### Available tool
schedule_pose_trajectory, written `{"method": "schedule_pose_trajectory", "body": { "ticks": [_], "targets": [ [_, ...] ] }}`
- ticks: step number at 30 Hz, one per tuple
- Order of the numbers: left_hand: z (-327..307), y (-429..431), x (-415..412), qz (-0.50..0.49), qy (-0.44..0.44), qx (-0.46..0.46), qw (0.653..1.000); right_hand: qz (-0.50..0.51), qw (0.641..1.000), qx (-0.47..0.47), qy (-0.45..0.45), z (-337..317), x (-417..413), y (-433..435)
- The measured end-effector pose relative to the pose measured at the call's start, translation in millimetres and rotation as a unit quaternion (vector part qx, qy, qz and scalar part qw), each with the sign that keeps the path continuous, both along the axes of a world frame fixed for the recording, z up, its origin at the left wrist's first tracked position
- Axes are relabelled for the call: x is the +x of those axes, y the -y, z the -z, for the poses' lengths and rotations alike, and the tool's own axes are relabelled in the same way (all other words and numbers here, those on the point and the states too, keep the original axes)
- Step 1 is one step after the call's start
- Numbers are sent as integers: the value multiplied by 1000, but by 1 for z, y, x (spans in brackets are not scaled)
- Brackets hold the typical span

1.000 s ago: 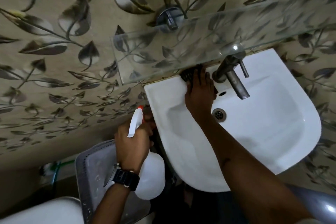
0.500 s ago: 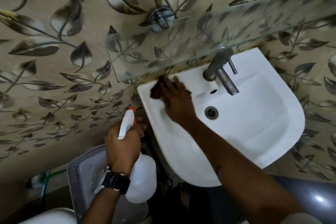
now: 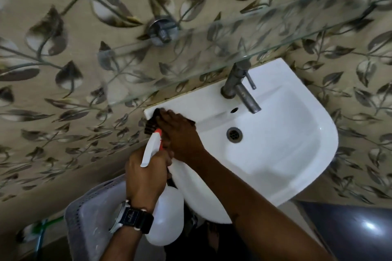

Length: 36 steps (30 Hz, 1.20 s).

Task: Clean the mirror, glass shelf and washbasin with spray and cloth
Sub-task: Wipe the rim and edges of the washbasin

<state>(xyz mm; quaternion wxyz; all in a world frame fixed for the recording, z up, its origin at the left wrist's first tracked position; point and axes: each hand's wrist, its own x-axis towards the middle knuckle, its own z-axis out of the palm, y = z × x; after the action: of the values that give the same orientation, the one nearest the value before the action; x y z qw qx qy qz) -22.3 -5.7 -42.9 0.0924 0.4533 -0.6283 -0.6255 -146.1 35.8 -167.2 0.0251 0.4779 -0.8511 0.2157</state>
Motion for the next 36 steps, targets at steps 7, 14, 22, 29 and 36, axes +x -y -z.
{"method": "schedule_pose_trajectory", "body": {
  "ticks": [7,14,22,29,36],
  "targets": [
    [-3,-25,-41,39,-12,59,997,42,999,3,-22,12,-82,-96],
    [-14,-60,-72,67,-24,41,997,134,990,32,-18,7,-148,-212],
    [-22,-91,-129,97,-41,52,993,128,991,-36,13,-21,-194,-183],
    [-13,-105,-163,108,-25,43,993,67,997,14,-45,-15,-226,-171],
    [-7,-104,-165,113,-12,31,993,250,963,39,-88,5,-309,-246]
  ]
}}
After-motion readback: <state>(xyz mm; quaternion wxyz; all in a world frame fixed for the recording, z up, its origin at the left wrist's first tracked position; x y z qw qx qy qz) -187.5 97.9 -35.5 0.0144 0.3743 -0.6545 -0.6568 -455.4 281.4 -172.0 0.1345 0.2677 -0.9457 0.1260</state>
